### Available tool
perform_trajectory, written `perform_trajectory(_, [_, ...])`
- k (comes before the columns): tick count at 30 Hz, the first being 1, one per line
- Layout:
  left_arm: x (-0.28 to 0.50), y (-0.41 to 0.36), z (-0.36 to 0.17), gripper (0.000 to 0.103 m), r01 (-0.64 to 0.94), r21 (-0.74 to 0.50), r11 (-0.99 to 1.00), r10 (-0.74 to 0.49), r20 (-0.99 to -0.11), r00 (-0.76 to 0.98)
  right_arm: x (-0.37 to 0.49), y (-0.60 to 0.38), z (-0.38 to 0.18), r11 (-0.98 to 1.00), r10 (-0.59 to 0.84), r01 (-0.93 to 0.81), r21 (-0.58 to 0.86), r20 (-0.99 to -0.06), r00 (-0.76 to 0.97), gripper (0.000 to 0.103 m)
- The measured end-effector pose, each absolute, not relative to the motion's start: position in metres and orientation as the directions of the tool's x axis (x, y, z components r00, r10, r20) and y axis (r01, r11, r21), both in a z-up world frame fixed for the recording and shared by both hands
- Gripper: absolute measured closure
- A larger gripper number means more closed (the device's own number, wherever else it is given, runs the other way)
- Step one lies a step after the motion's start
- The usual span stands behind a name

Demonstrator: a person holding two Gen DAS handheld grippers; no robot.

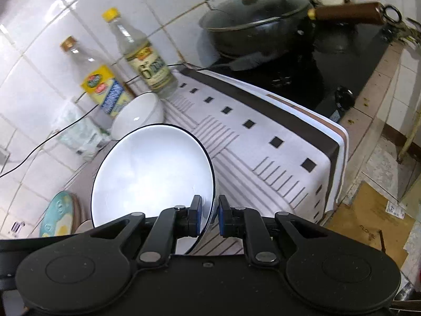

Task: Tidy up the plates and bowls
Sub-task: 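Carry the bowl with the right gripper and lower it into the first bowl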

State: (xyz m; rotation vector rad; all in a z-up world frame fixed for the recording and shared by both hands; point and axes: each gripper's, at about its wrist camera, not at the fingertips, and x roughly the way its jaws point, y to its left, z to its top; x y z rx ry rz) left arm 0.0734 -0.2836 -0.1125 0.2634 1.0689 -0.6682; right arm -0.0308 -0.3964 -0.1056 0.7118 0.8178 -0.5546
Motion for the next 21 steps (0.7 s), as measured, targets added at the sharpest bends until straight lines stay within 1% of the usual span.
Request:
perform_trajectory(6, [0.069, -0.240, -0.094, 0.089, 0.561, -0.157, 0.813, -0.393, -0.858, 0.329, -0.026, -0.368, -0.084, 0.708, -0.128, 0.613, 0.351, -0.790, 0.600, 0.087])
perform_trajectory(11, [0.067, -0.208, -0.086, 0.089, 0.522, -0.151, 0.839, -0.375, -0.856, 0.356, -0.018, -0.345, -0.075, 0.745, -0.078, 0.559, 0.363, -0.785, 0.615, 0.087])
perform_trajectory(21, [0.076, -0.159, -0.096, 0.088, 0.442, -0.184, 0.878, -0.353, -0.872, 0.338, 0.002, -0.306, -0.075, 0.797, 0.011, 0.472, 0.377, -0.791, 0.612, 0.086])
